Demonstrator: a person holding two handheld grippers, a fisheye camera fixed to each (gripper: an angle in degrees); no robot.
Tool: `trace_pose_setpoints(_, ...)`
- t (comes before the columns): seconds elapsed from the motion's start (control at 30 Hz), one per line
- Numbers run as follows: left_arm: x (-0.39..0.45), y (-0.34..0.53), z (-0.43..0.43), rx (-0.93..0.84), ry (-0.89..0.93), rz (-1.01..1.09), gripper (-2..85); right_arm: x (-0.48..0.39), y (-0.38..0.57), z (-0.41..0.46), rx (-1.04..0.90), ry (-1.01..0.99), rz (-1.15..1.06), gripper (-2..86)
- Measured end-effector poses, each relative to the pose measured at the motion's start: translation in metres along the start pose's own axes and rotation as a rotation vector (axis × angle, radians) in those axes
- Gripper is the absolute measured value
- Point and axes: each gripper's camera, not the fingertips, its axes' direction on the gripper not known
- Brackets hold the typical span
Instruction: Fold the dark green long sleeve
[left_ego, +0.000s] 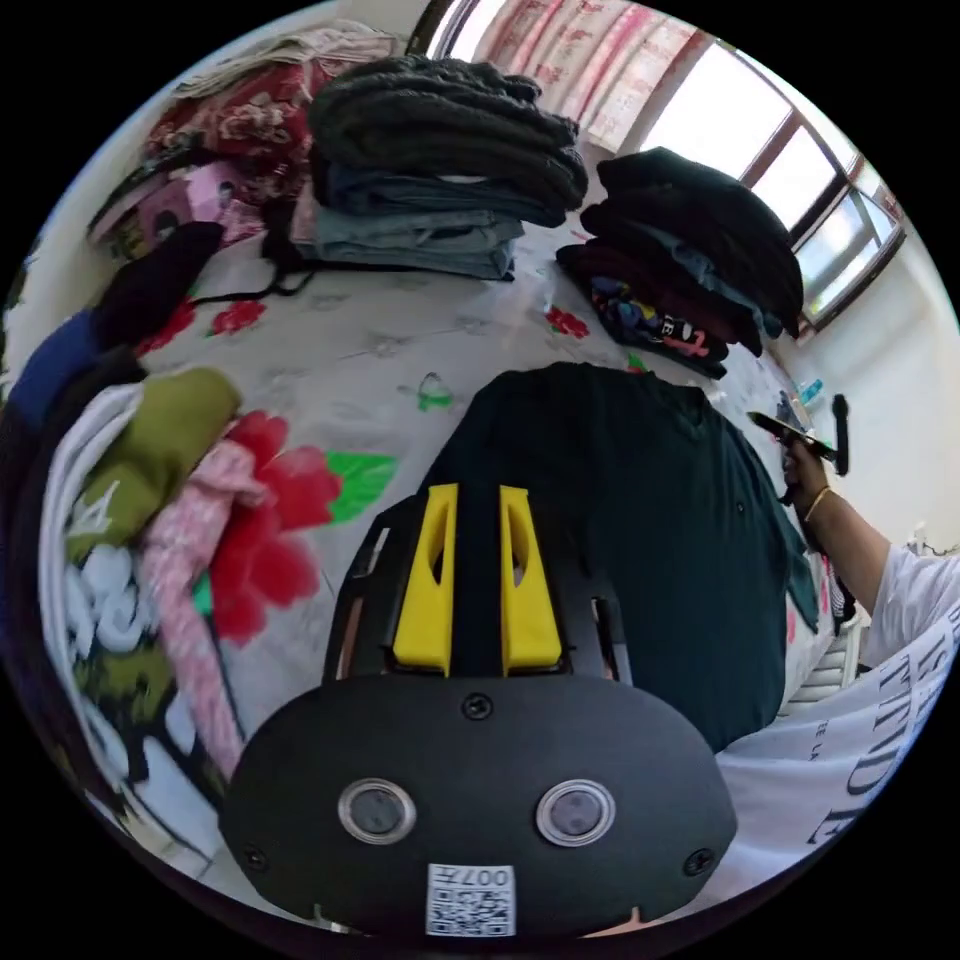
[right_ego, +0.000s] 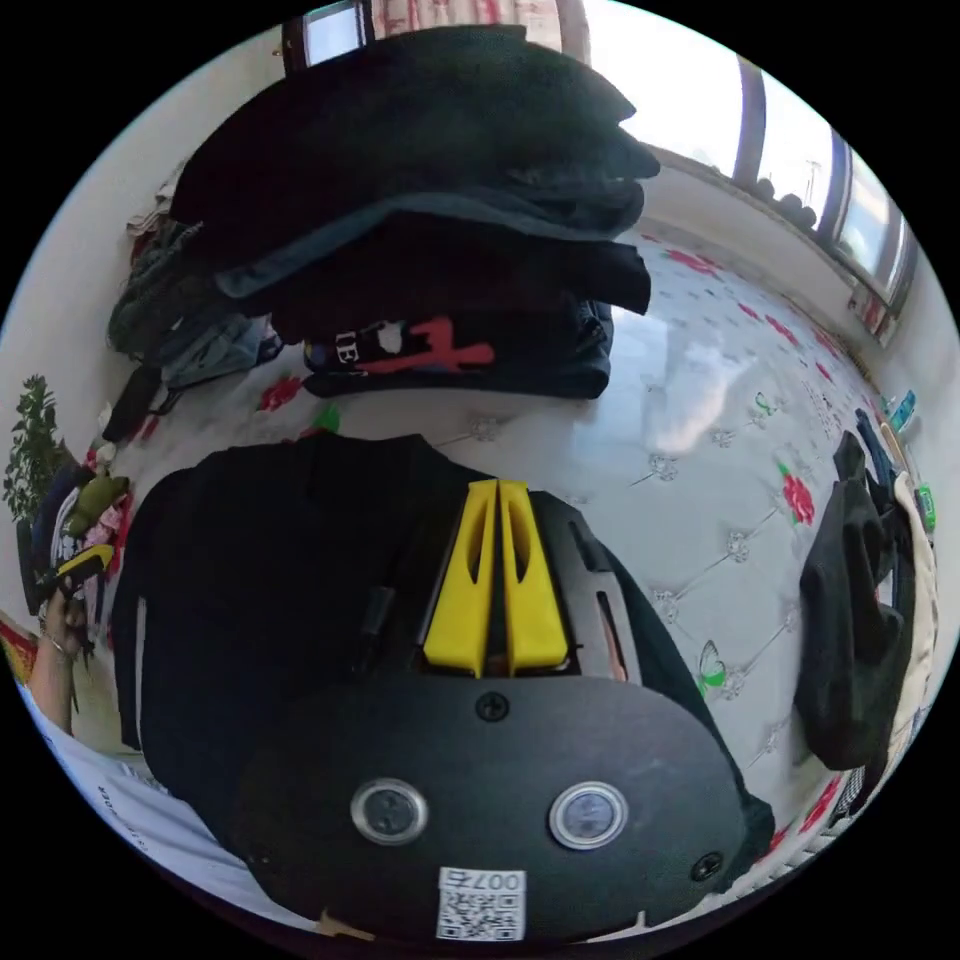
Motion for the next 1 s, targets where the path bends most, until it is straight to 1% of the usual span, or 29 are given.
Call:
trace_pose_setpoints(0.07,0.002,0.033,-0.021,-0.007,-0.093,-0.012,8.0,-0.007,0.026,-0.025,0.021,-0.087,0.002,-0.3)
trace_pose_setpoints(0.13,0.009,0.075,-0.034,-0.083,-0.188,-0.004,8.6,-0.014,0.054,-0.043,0.015,-0.156,0.007,-0.3)
trace_pose_setpoints(0.2,0.016,0.101,-0.032,-0.158,-0.209,0.019,10.0,-0.026,0.091,-0.060,-0.025,-0.202,-0.003,-0.3)
trace_pose_setpoints(0.3,0.031,0.124,-0.022,-0.260,-0.165,0.107,10.9,-0.037,0.125,-0.074,-0.093,-0.274,-0.017,-0.3)
trace_pose_setpoints(0.33,0.038,0.130,-0.020,-0.246,-0.201,0.160,9.9,-0.039,0.130,-0.077,-0.104,-0.289,-0.026,-0.3)
trace_pose_setpoints(0.4,0.044,0.130,-0.021,-0.237,-0.193,0.245,5.7,-0.041,0.142,-0.087,-0.143,-0.325,-0.044,-0.3)
trace_pose_setpoints(0.47,0.038,0.119,-0.019,-0.273,-0.175,0.260,1.6,-0.040,0.145,-0.099,-0.150,-0.352,-0.061,-0.3)
trace_pose_setpoints(0.5,0.026,0.106,-0.021,-0.317,-0.108,0.221,0.7,-0.039,0.145,-0.110,-0.132,-0.358,-0.075,-0.2)
trace_pose_setpoints(0.53,0.012,0.094,-0.032,-0.292,-0.015,0.171,0.1,-0.038,0.145,-0.116,-0.118,-0.356,-0.082,-0.2)
trace_pose_setpoints(0.57,0.004,0.088,-0.041,-0.259,0.038,0.142,0.0,-0.037,0.146,-0.129,-0.084,-0.349,-0.101,-0.1)
trace_pose_setpoints(0.63,-0.025,0.064,-0.087,-0.084,0.274,0.029,-0.5,-0.036,0.147,-0.147,-0.049,-0.371,-0.136,0.1)
trace_pose_setpoints(0.67,-0.032,0.059,-0.100,-0.026,0.332,0.006,-0.5,-0.036,0.148,-0.158,-0.037,-0.409,-0.154,0.4)
trace_pose_setpoints(0.73,-0.051,0.042,-0.146,0.202,0.552,-0.058,-0.7,-0.034,0.150,-0.173,-0.008,-0.471,-0.174,1.2)
trace_pose_setpoints(0.83,-0.039,0.014,-0.179,0.348,0.724,0.005,-0.7,-0.029,0.153,-0.200,0.061,-0.560,-0.181,3.6)
trace_pose_setpoints(0.9,-0.013,-0.005,-0.184,0.350,0.791,0.082,-0.7,-0.021,0.154,-0.223,0.124,-0.632,-0.183,6.2)
trace_pose_setpoints(1.0,0.048,-0.028,-0.166,0.272,0.864,0.193,-0.4,-0.009,0.155,-0.248,0.179,-0.695,-0.193,9.5)
